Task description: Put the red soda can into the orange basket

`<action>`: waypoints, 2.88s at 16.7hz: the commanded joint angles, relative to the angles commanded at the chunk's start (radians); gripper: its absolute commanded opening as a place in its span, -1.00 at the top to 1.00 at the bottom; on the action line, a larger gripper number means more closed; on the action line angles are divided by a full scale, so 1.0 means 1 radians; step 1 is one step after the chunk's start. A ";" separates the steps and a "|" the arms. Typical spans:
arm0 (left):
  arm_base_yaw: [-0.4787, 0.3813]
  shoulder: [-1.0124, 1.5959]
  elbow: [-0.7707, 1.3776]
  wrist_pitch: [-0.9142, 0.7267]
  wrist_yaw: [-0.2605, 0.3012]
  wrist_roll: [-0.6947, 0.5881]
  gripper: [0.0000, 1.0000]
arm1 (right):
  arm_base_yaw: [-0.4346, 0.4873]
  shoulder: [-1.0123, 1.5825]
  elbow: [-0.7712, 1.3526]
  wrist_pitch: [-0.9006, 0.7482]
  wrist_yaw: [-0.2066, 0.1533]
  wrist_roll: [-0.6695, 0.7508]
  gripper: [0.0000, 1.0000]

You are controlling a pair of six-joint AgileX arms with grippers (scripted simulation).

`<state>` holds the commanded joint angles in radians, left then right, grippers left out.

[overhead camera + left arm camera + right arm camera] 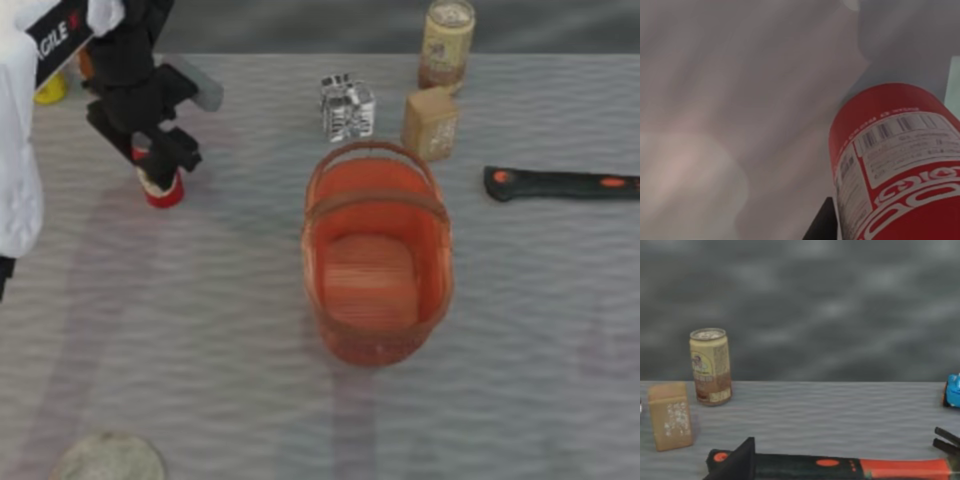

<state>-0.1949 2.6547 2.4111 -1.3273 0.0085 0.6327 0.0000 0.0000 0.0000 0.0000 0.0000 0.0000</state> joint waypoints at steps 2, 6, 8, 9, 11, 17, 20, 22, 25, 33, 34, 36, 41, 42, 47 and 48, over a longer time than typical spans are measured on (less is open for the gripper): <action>0.000 0.000 0.000 0.000 0.000 0.000 0.96 | 0.000 0.000 0.000 0.000 0.000 0.000 -1.00; 0.000 0.000 0.000 0.000 0.000 0.000 1.00 | 0.000 0.000 0.000 0.000 0.000 0.000 -1.00; 0.000 0.000 0.000 0.000 0.000 0.000 1.00 | 0.000 0.000 0.000 0.000 0.000 0.000 -1.00; 0.000 0.000 0.000 0.000 0.000 0.000 1.00 | 0.000 0.000 0.000 0.000 0.000 0.000 -1.00; 0.002 0.000 0.000 0.000 0.000 0.002 1.00 | 0.000 0.000 0.000 0.000 0.000 0.000 -1.00; 0.008 -0.029 -0.058 0.149 0.088 -0.045 1.00 | 0.000 0.000 0.000 0.000 0.000 0.000 -1.00; 0.016 -0.072 -0.144 0.366 0.204 -0.112 1.00 | 0.000 0.000 0.000 0.000 0.000 0.000 -1.00; 0.022 -0.113 -0.219 0.561 0.299 -0.167 1.00 | 0.000 0.000 0.000 0.000 0.000 0.000 -1.00; 0.024 -0.188 -0.347 0.902 0.462 -0.255 1.00 | 0.000 0.000 0.000 0.000 0.000 0.000 -1.00; -0.014 -0.404 -0.698 1.681 0.905 -0.449 1.00 | 0.000 0.000 0.000 0.000 0.000 0.000 -1.00; -0.024 -0.425 -0.741 1.748 0.953 -0.468 1.00 | 0.000 0.000 0.000 0.000 0.000 0.000 -1.00; -0.043 -0.461 -0.822 1.865 1.041 -0.501 1.00 | 0.000 0.000 0.000 0.000 0.000 0.000 -1.00; -0.094 -0.516 -0.993 2.032 1.200 -0.562 1.00 | 0.000 0.000 0.000 0.000 0.000 0.000 -1.00; -0.102 -0.523 -1.019 2.046 1.220 -0.571 1.00 | 0.000 0.000 0.000 0.000 0.000 0.000 -1.00; -0.125 -0.542 -1.085 2.072 1.266 -0.588 1.00 | 0.000 0.000 0.000 0.000 0.000 0.000 -1.00; -0.125 -0.542 -1.085 2.072 1.266 -0.588 1.00 | 0.000 0.000 0.000 0.000 0.000 0.000 -1.00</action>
<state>-0.3204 2.1127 1.3259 0.7446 1.2743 0.0444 0.0000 0.0000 0.0000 0.0000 0.0000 0.0000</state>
